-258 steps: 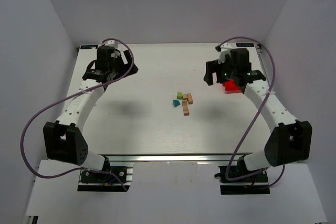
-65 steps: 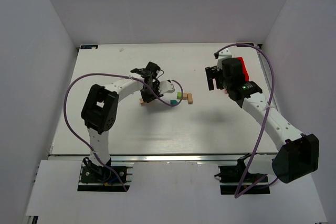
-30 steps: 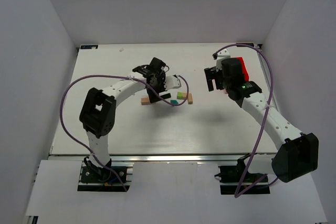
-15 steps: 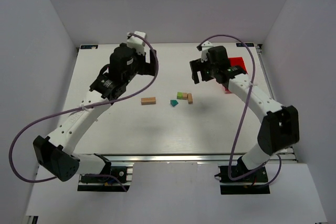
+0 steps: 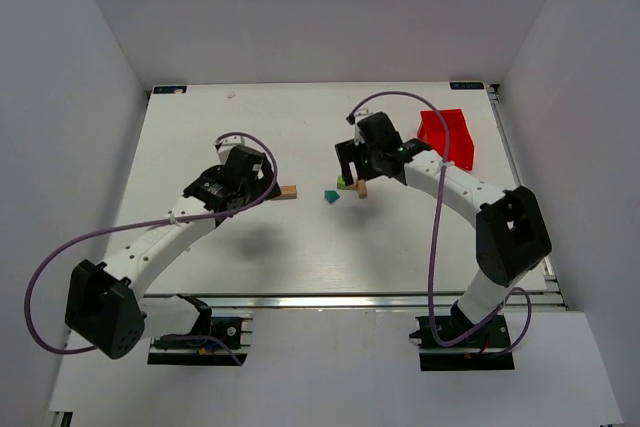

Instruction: Build the wood block tower

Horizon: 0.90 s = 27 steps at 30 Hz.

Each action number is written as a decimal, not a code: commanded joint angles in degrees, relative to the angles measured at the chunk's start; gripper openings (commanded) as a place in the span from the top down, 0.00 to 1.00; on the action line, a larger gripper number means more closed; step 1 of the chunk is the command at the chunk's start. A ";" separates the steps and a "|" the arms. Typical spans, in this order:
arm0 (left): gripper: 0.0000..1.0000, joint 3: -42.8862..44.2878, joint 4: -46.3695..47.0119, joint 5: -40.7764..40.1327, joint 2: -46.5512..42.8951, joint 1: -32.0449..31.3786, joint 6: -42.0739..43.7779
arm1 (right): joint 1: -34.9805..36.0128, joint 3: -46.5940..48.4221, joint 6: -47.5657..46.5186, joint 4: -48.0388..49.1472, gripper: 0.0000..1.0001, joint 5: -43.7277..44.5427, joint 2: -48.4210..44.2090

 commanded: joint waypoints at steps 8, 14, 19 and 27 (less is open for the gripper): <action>0.02 -5.25 5.97 5.59 -3.25 1.06 -1.51 | 5.07 -6.39 5.06 2.27 0.11 -5.32 2.33; 0.02 -7.09 6.15 6.12 -5.53 1.06 -0.72 | 5.33 -5.34 5.68 4.20 0.11 -4.44 4.53; 0.02 -7.18 5.01 4.54 -7.47 1.06 -0.54 | 4.98 -4.36 6.47 4.64 0.11 -4.27 7.87; 0.02 -6.48 4.04 3.40 -7.47 1.06 -0.01 | 4.19 -1.64 7.44 4.82 0.14 -0.40 11.57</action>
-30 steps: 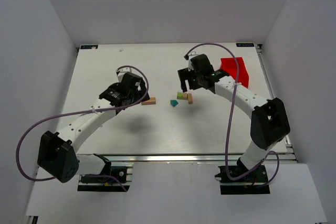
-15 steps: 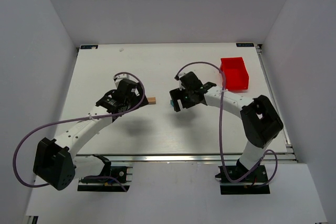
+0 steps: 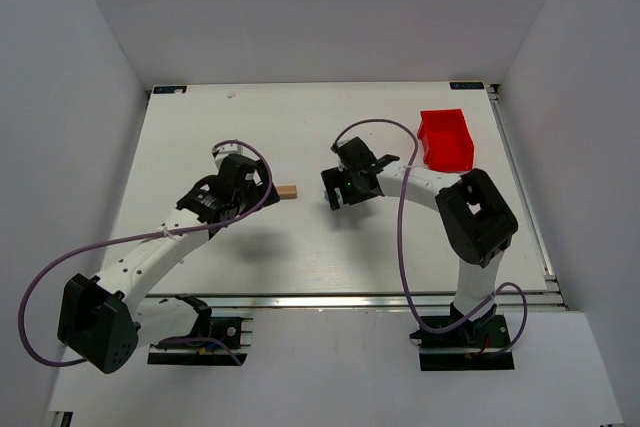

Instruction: Build the wood block tower

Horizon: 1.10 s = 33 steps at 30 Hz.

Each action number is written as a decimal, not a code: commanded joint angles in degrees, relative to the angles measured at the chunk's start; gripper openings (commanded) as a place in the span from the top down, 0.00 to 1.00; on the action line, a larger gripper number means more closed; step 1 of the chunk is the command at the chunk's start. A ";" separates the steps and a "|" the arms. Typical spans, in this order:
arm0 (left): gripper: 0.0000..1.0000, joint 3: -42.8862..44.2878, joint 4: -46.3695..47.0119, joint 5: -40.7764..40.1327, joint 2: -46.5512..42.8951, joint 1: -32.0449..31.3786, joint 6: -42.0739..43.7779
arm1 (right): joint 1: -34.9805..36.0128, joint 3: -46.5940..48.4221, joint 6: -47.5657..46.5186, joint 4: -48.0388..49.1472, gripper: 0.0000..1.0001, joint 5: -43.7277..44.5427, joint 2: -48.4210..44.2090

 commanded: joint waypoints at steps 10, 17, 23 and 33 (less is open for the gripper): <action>0.02 1.96 -0.70 -2.36 -1.07 0.20 2.00 | -2.81 7.98 2.18 -1.25 0.25 9.10 5.78; 0.02 2.84 -0.88 -3.15 -0.10 0.20 2.62 | -4.04 11.32 1.82 -1.87 0.36 11.48 8.15; 0.02 3.63 -0.70 -3.24 0.69 0.20 2.97 | -4.39 14.40 1.47 -2.57 0.40 12.09 10.09; 0.02 3.90 -0.35 -2.36 0.69 0.20 3.41 | -4.22 12.29 3.22 -3.62 0.49 11.30 7.20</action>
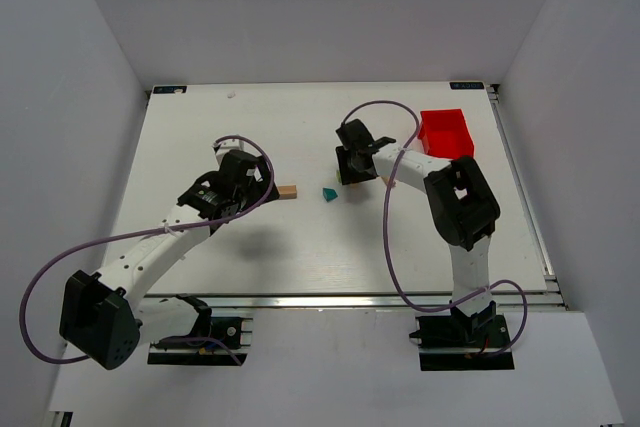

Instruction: Build the wood block tower

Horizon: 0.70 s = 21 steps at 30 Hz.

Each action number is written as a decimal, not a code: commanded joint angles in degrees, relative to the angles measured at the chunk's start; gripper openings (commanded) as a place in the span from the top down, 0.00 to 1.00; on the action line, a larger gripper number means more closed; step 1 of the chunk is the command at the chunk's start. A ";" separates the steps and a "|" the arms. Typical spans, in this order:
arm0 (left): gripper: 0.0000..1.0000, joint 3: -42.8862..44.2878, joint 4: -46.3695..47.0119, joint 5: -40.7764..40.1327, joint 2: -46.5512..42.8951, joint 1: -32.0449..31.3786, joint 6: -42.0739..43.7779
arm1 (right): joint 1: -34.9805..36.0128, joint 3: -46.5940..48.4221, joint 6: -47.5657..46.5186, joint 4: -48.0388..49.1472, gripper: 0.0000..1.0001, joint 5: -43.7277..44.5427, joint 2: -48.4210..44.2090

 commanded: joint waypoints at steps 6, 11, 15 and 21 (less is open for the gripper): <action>0.02 1.89 0.13 -0.50 -0.97 0.20 0.70 | 0.04 -4.03 1.68 1.21 0.63 -0.35 -4.58; 0.02 1.97 0.30 -0.59 -1.15 0.20 1.05 | 0.04 -3.16 -2.53 2.09 0.86 -1.58 -6.24; 0.02 2.06 0.92 -0.68 -1.32 0.20 1.32 | 0.04 -3.59 -8.07 4.29 0.87 -3.77 -9.67; 0.02 2.50 0.92 -0.59 -0.88 0.29 1.84 | 0.04 -3.24 -21.23 7.28 0.92 -12.63 -14.50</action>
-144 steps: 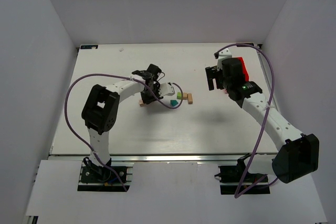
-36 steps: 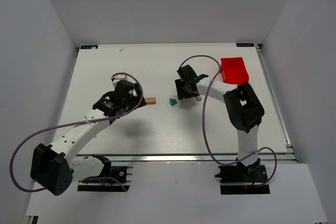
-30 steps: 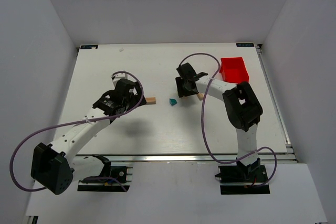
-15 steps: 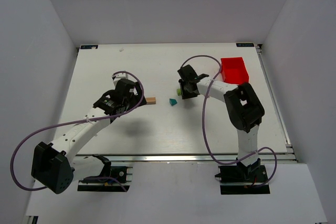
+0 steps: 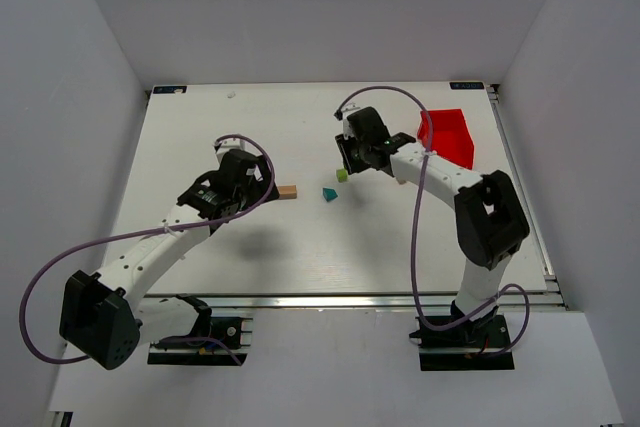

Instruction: Build the wood block tower

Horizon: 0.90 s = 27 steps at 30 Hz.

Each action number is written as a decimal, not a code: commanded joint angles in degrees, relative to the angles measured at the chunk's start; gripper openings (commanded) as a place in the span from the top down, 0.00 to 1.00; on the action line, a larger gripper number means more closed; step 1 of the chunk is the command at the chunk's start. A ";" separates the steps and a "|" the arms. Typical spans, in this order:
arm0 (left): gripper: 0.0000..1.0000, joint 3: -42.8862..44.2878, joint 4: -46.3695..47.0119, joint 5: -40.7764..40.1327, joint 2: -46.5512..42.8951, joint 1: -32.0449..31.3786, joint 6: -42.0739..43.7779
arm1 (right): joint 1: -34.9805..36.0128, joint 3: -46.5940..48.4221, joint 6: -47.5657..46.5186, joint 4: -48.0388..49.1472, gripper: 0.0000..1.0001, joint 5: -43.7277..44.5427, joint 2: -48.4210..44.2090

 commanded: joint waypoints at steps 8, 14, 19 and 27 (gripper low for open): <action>0.02 3.16 -1.93 -0.77 0.98 3.52 -0.30 | 0.13 6.46 -40.39 0.06 0.94 -31.96 -3.13; 0.02 2.63 -1.05 0.46 -1.83 8.00 -2.67 | 1.71 18.93 -53.86 -11.00 0.94 -41.06 4.25; 0.02 4.39 -2.29 2.93 1.41 13.44 -4.08 | 4.52 25.19 -56.93 -12.17 0.93 -38.17 9.70; 0.02 3.33 -0.07 11.21 5.90 19.16 -11.19 | 10.41 33.19 -57.13 -12.44 0.93 -32.45 17.35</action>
